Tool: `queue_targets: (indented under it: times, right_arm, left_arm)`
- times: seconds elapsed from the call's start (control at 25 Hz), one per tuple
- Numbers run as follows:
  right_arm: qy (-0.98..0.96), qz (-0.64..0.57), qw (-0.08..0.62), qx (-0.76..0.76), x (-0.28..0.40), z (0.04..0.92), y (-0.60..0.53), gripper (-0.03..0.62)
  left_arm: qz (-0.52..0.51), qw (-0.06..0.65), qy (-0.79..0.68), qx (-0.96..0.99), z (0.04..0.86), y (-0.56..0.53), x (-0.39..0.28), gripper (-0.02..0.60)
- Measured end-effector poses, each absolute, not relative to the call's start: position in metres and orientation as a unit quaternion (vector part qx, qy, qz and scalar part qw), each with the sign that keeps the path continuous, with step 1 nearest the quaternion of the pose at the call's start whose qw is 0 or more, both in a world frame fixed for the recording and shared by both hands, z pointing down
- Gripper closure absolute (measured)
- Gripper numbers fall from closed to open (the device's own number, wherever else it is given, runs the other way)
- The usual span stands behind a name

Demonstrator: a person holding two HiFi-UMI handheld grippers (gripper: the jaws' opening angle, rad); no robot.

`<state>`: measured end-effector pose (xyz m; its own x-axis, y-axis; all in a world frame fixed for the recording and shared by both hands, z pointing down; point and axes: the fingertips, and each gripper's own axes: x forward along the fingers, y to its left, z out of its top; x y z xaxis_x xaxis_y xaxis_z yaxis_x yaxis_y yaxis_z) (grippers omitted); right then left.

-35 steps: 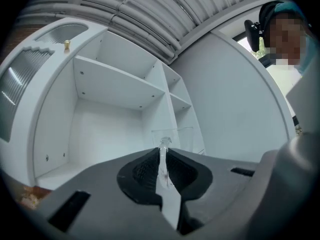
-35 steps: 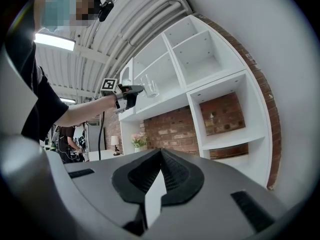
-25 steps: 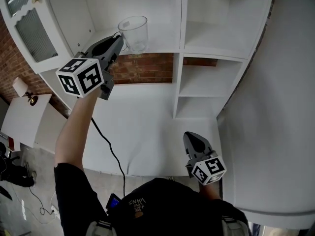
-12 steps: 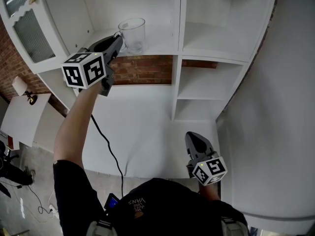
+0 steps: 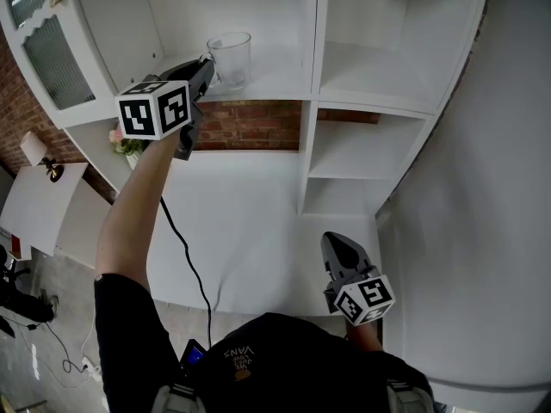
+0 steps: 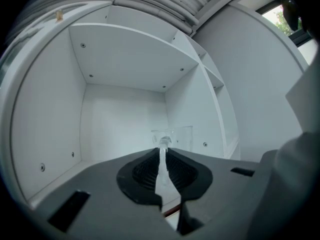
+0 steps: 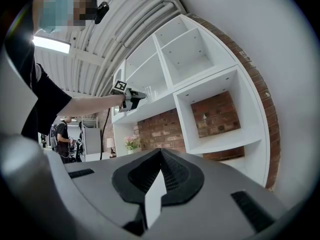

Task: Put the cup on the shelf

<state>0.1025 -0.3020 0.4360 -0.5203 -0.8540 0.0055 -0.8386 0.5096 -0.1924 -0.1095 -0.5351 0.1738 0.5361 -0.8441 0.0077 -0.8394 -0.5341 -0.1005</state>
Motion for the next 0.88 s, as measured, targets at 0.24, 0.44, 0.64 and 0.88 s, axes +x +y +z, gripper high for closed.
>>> queue_targets:
  times: [0.24, 0.44, 0.64, 0.88]
  right_arm:
    - [0.869, -0.086, 0.041, -0.485, 0.102, 0.436, -0.304, 0.594]
    - [0.868, -0.088, 0.042, -0.487, 0.103, 0.435, -0.305, 0.594]
    - [0.868, -0.088, 0.041, -0.487, 0.101, 0.434, -0.302, 0.594]
    - [0.865, -0.093, 0.045, -0.491, 0.103, 0.436, -0.299, 0.594]
  left_arm:
    - [-0.042, 0.047, 0.494, -0.867, 0.175, -0.547, -0.110, 0.551]
    - [-0.060, 0.064, 0.499, -0.862, 0.175, -0.550, -0.110, 0.551]
    - [-0.064, 0.086, 0.500, -0.860, 0.175, -0.550, -0.111, 0.546]
    - [-0.056, 0.084, 0.495, -0.863, 0.175, -0.548, -0.114, 0.489]
